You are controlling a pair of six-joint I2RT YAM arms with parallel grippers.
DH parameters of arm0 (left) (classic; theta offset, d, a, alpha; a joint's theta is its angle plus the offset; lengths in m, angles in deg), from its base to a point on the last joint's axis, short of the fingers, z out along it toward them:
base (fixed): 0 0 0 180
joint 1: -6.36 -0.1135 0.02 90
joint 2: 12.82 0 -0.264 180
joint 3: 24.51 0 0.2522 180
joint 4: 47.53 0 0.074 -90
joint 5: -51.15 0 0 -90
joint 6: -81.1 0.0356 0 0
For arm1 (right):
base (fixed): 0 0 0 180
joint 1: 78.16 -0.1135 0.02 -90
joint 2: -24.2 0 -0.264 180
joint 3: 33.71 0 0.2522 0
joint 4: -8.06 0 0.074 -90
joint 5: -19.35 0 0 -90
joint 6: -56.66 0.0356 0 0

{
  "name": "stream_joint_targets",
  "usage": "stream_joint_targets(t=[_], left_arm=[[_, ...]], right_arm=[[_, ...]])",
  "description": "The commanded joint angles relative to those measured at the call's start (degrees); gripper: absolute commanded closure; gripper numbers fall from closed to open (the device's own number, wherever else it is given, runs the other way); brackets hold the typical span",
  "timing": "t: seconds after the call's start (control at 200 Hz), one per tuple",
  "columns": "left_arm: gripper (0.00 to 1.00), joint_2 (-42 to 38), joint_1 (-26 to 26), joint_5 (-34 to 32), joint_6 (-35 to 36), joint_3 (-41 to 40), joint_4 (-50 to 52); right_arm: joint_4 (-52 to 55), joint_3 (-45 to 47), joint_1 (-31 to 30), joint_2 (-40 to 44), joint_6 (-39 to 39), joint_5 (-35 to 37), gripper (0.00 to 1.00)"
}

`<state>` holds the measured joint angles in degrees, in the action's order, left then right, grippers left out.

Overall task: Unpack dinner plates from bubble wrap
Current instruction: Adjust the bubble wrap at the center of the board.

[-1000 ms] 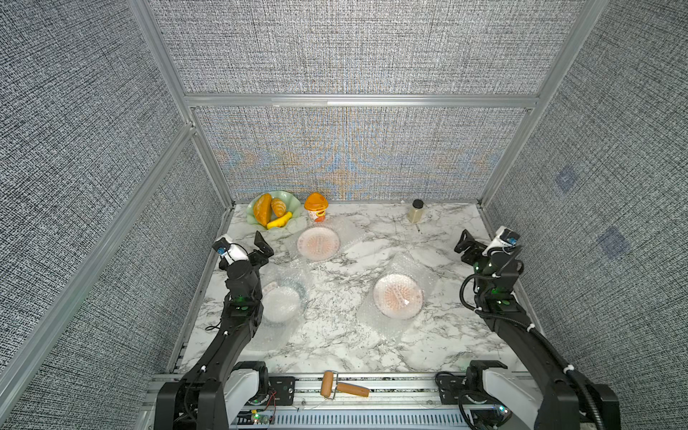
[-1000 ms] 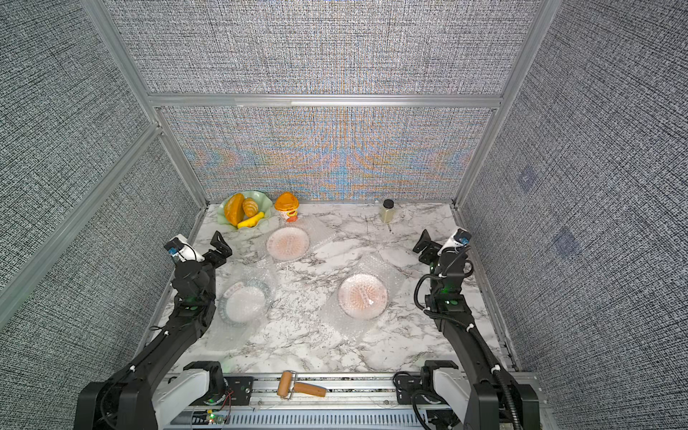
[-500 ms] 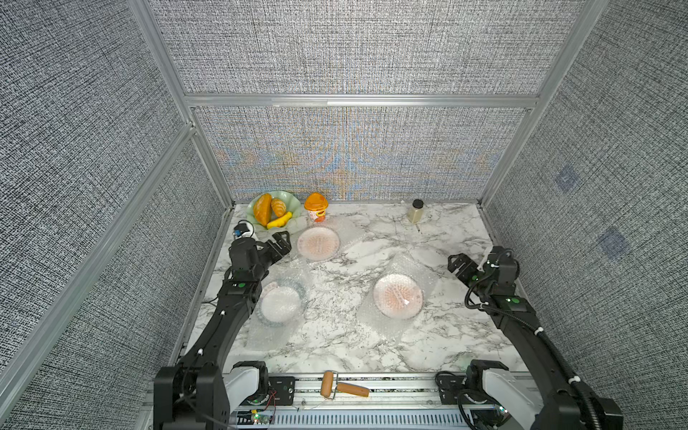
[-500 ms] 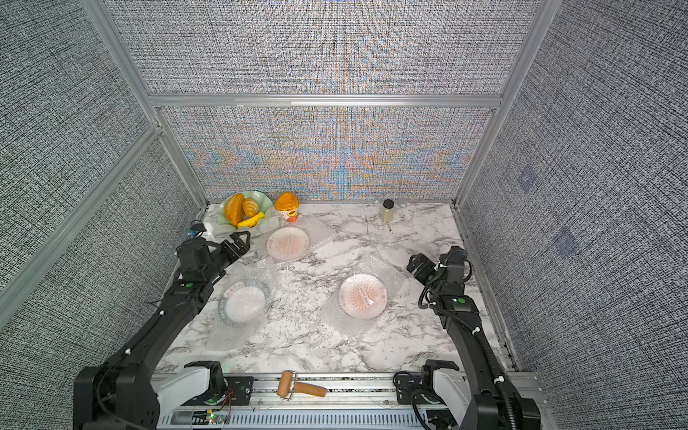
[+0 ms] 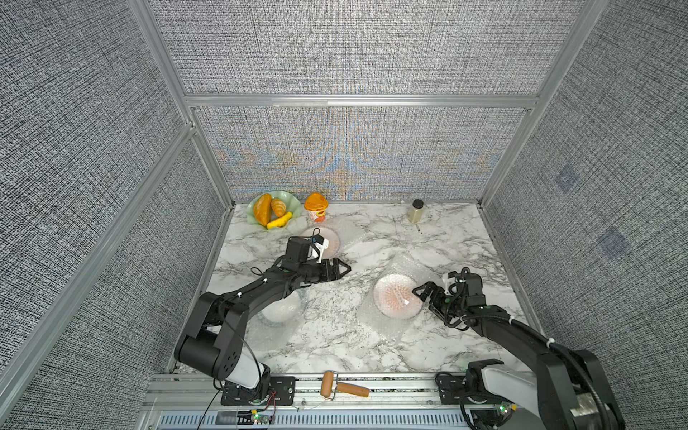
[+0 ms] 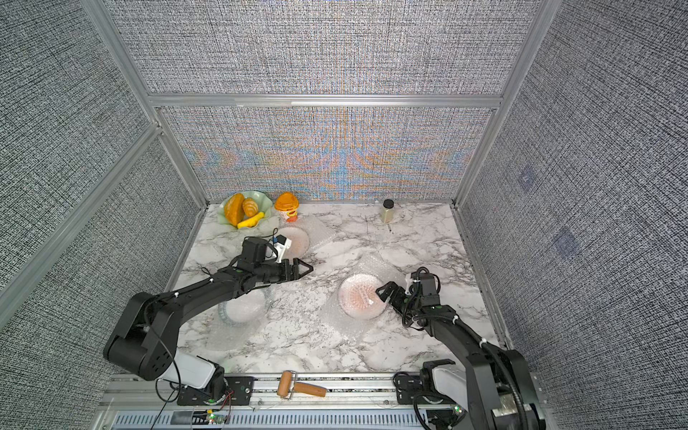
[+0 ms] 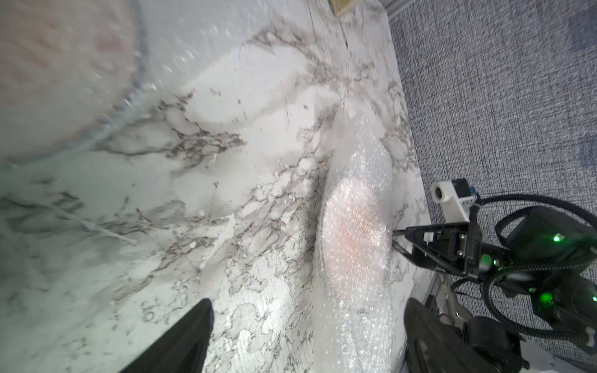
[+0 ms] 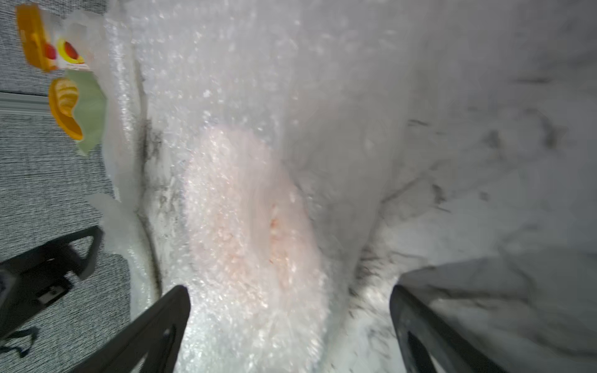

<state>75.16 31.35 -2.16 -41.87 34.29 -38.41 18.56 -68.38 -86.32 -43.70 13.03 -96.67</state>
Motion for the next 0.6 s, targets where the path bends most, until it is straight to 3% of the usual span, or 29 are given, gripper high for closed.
stream_joint_targets(t=[0.0, 0.33, 0.595], left_arm=[[0.07, 0.8, 1.1, 1.5, 0.3, 0.0, -2.6], [0.07, 0.9, 1.4, -1.0, 0.2, -0.5, -2.2], [0.10, -0.7, 1.5, -5.2, 1.6, 1.3, 2.6]], right_arm=[[-8.0, -1.0, -1.0, -3.5, 4.0, -2.4, 0.01], [-19.5, -9.3, -3.3, -18.2, 5.5, -7.3, 0.01], [-39.8, -16.9, -6.7, -35.1, 16.4, -12.7, 0.01]])
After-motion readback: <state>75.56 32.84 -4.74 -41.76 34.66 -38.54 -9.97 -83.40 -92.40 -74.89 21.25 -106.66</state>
